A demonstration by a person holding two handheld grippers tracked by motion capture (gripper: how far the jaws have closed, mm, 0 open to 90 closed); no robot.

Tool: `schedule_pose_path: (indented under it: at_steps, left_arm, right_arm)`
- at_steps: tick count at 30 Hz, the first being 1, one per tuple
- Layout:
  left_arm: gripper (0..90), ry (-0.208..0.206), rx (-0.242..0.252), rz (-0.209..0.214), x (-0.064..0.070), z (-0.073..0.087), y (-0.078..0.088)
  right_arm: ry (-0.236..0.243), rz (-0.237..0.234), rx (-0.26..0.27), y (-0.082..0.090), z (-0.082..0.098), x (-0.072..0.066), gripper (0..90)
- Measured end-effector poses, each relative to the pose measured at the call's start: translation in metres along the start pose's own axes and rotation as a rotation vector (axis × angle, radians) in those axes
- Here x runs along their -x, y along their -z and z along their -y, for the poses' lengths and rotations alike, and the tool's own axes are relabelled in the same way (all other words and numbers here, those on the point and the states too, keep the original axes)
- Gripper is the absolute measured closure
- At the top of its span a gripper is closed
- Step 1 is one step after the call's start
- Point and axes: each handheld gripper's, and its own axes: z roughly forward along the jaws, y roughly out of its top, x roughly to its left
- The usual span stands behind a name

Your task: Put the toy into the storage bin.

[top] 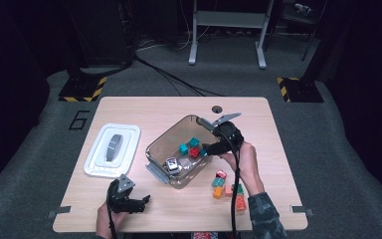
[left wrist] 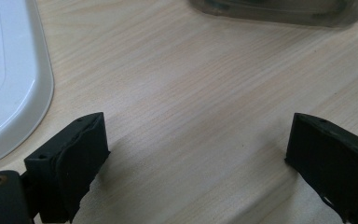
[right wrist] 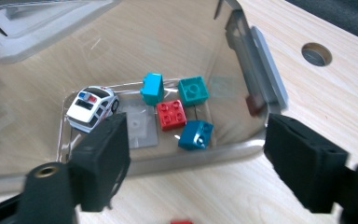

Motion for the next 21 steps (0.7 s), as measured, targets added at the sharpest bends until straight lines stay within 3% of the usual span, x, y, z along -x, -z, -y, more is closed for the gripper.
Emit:
schedule_pose_path:
  at_steps: [6, 13, 21]
  left_arm:
    - [5.3, 0.0, 0.0, 0.0, 0.0, 0.0, 0.0]
    - [5.4, 0.0, 0.0, 0.001, 0.0, 0.0, 0.0]
    - [5.3, -0.001, 0.0, -0.001, 0.0, 0.0, 0.0]
  right_arm:
    - [-0.065, 0.011, 0.034, 0.014, 0.025, 0.008, 16.4]
    - [-0.144, 0.032, 0.016, 0.023, 0.062, 0.019, 12.2]
    - [-0.22, 0.053, -0.014, 0.027, 0.102, 0.021, 8.3]
